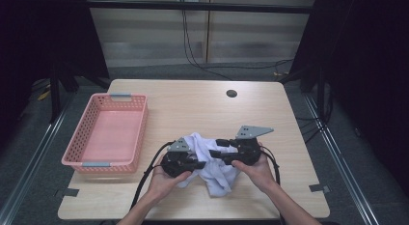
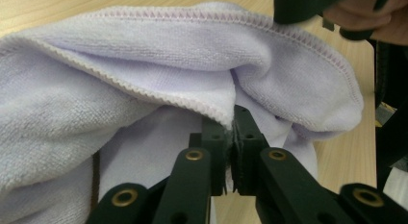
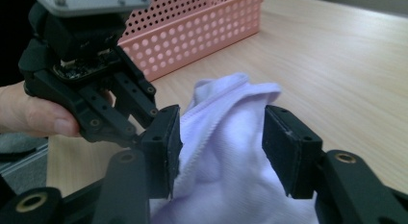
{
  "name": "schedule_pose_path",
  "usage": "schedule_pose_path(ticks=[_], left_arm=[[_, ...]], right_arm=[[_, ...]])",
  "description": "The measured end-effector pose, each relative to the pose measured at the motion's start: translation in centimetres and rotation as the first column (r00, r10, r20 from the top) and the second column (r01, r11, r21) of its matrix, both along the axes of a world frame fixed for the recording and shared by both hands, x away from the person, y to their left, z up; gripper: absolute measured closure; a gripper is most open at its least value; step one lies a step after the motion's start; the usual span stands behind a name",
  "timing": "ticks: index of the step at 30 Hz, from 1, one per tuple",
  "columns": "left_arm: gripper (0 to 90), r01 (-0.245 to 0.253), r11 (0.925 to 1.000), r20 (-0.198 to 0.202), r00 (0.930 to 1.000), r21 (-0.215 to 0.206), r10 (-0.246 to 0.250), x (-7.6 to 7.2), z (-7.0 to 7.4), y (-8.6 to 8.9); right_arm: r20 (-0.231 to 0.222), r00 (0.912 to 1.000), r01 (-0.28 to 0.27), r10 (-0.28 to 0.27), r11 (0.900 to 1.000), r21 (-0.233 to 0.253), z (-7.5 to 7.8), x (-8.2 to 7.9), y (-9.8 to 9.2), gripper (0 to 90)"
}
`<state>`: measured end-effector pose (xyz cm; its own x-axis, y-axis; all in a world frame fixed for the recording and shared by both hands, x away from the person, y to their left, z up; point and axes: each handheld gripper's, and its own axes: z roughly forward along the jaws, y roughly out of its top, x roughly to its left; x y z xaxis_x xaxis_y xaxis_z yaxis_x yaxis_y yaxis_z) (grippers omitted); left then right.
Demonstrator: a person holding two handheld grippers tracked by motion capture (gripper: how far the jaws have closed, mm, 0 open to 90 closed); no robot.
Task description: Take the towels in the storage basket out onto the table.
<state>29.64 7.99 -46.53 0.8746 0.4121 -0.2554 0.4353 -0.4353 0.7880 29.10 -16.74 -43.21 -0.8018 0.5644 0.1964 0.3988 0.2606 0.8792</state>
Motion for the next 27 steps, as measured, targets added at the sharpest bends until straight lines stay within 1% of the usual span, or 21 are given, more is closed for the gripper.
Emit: schedule_pose_path(ticks=[2, 3, 4, 5, 6, 7, 8, 9, 10, 11, 13, 14, 15, 16, 17, 18, 19, 20, 21, 23, 27], left_arm=[[86.6, 0.002, 1.0000, 0.001, 1.0000, -0.002, -0.002, -0.1, 0.0, -0.2], [87.0, 0.014, 0.9999, 0.004, 0.9999, 0.006, -0.014, -0.1, 0.0, -0.2], [87.7, 0.014, 0.9999, 0.004, 0.9999, 0.006, -0.014, -0.1, 0.0, -0.2], [88.0, 0.011, 0.9999, 0.011, 0.9999, 0.010, -0.011, -0.1, 0.0, -0.3], [88.0, 0.015, 0.9999, 0.007, 0.9999, 0.004, -0.015, -0.2, 0.0, -0.3], [88.0, 0.014, 0.9999, 0.005, 0.9999, -0.003, -0.014, -0.2, 0.2, -0.1], [88.0, 0.014, 0.9999, 0.005, 0.9999, -0.003, -0.014, -0.2, 0.2, -0.1], [88.0, 0.011, 0.9998, -0.001, 0.9999, -0.018, -0.011, -0.2, 0.4, 0.2], [88.0, 0.008, 0.9993, -0.008, 0.9999, -0.036, -0.008, -0.1, 0.6, 0.6], [88.0, 0.004, 0.9991, 0.003, 1.0000, -0.042, -0.004, -0.2, 1.0, 0.8], [88.1, 0.002, 0.9973, 0.007, 1.0000, -0.073, -0.002, -0.3, 1.5, 1.2], [88.1, 0.002, 0.9958, 0.016, 0.9999, -0.092, 0.000, -0.4, 1.9, 1.3], [88.1, 0.000, 0.9942, 0.035, 0.9994, -0.107, 0.003, -0.7, 2.8, 1.7], [88.1, 0.000, 0.9942, 0.035, 0.9994, -0.107, 0.003, -0.7, 2.8, 1.7], [88.1, 0.002, 0.9908, 0.058, 0.9983, -0.135, 0.006, -0.9, 3.9, 2.3], [88.1, 0.002, 0.9908, 0.058, 0.9983, -0.135, 0.006, -0.9, 3.9, 2.3], [88.2, -0.008, 0.9865, 0.076, 0.9969, -0.164, 0.020, -1.0, 4.8, 2.8], [88.1, -0.008, 0.9865, 0.076, 0.9969, -0.164, 0.020, -1.0, 4.8, 2.8], [88.1, -0.008, 0.9848, 0.087, 0.9960, -0.173, 0.024, -1.1, 5.3, 3.0], [88.1, -0.011, 0.9813, 0.098, 0.9947, -0.192, 0.030, -1.2, 5.9, 3.4], [88.1, -0.020, 0.9769, 0.130, 0.9904, -0.213, 0.048, -1.6, 7.4, 4.2]], right_arm=[[-0.010, 0.9997, -0.020, 0.020, 1.000, -0.017, -0.3, 0.1, 0.9, 46.9], [-0.004, 0.9997, -0.022, 0.022, 0.999, -0.047, -0.6, 0.3, 1.8, 49.3], [-0.004, 0.9997, -0.022, 0.022, 0.999, -0.047, -0.6, 0.3, 1.8, 49.3], [-0.014, 0.9997, -0.021, 0.019, 0.994, -0.103, -1.0, 0.7, 2.5, 68.8], [-0.014, 0.9997, -0.021, 0.019, 0.994, -0.103, -1.0, 0.7, 2.5, 68.8], [-0.033, 0.9994, -0.014, 0.009, 0.992, -0.129, -1.5, 1.1, 2.6, 82.6], [-0.033, 0.9994, -0.014, 0.009, 0.992, -0.129, -1.5, 1.1, 2.6, 82.6], [-0.033, 0.9995, -0.005, 0.000, 0.990, -0.139, -1.6, 1.3, 2.4, 83.7], [-0.039, 0.9992, 0.003, -0.008, 0.992, -0.129, -1.6, 1.5, 2.0, 84.0], [-0.037, 0.9991, 0.016, -0.020, 0.994, -0.108, -1.3, 1.6, 1.5, 84.1], [-0.028, 0.9994, 0.017, -0.019, 0.998, -0.063, -0.2, 1.9, 0.4, 85.7], [-0.005, 0.9993, 0.038, -0.038, 0.997, -0.070, 0.3, 1.9, 0.0, 85.6], [0.009, 0.9974, 0.071, -0.071, 0.997, -0.043, 1.3, 2.2, -1.1, 85.6], [0.009, 0.9974, 0.071, -0.071, 0.997, -0.043, 1.3, 2.2, -1.1, 85.6], [0.018, 0.9932, 0.116, -0.115, 0.993, -0.036, 2.0, 2.6, -2.5, 86.0], [0.018, 0.9932, 0.116, -0.115, 0.993, -0.036, 2.0, 2.6, -2.5, 86.0], [0.005, 0.9914, 0.131, -0.131, 0.991, -0.005, 2.3, 3.1, -3.8, 86.1], [0.005, 0.9914, 0.131, -0.131, 0.991, -0.005, 2.3, 3.1, -3.8, 86.1], [0.005, 0.9892, 0.147, -0.147, 0.989, 0.002, 2.4, 3.2, -4.3, 86.1], [0.005, 0.9862, 0.165, -0.166, 0.986, 0.038, 2.8, 3.5, -5.5, 86.2], [0.013, 0.9840, 0.177, -0.178, 0.983, 0.054, 3.7, 4.0, -6.4, 86.2]])
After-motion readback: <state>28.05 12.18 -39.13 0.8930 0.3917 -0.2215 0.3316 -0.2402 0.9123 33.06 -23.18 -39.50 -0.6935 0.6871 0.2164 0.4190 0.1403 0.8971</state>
